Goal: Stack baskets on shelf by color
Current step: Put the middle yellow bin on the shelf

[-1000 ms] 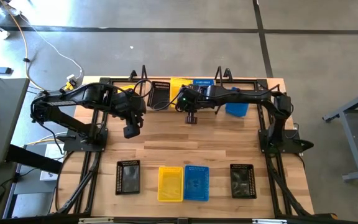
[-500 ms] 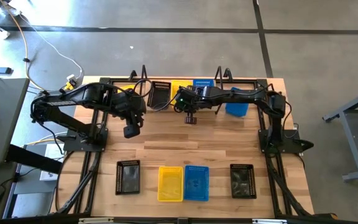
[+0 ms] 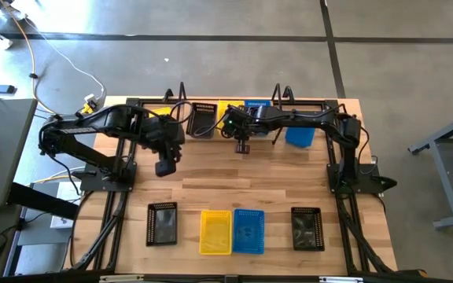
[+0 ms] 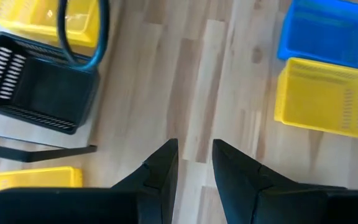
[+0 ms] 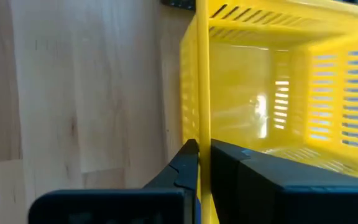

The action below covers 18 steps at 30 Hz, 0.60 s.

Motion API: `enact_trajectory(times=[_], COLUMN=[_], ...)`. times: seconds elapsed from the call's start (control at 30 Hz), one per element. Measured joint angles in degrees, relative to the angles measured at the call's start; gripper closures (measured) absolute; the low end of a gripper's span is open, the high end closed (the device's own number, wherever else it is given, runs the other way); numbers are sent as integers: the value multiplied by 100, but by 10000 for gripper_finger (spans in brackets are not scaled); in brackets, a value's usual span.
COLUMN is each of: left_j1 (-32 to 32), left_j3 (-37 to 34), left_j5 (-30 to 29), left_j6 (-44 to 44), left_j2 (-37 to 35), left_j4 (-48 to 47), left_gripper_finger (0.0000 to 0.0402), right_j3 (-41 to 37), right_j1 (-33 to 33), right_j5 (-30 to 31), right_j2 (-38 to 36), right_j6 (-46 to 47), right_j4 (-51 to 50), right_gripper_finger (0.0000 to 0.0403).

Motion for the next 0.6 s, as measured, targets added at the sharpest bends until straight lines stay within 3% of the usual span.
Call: enact_trajectory(times=[0.33,0.6], left_j1=[0,0], left_j3=[0,0], left_j5=[235,237], left_j6=[-95,-228], left_j2=[0,0], left_j4=[-2,-88], left_gripper_finger=[312,303], right_j3=[0,219], right_j1=[2,75], right_j5=[2,-15], right_j2=[0,-46], right_j6=[187,617], right_j4=[18,-348], right_gripper_finger=[342,339])
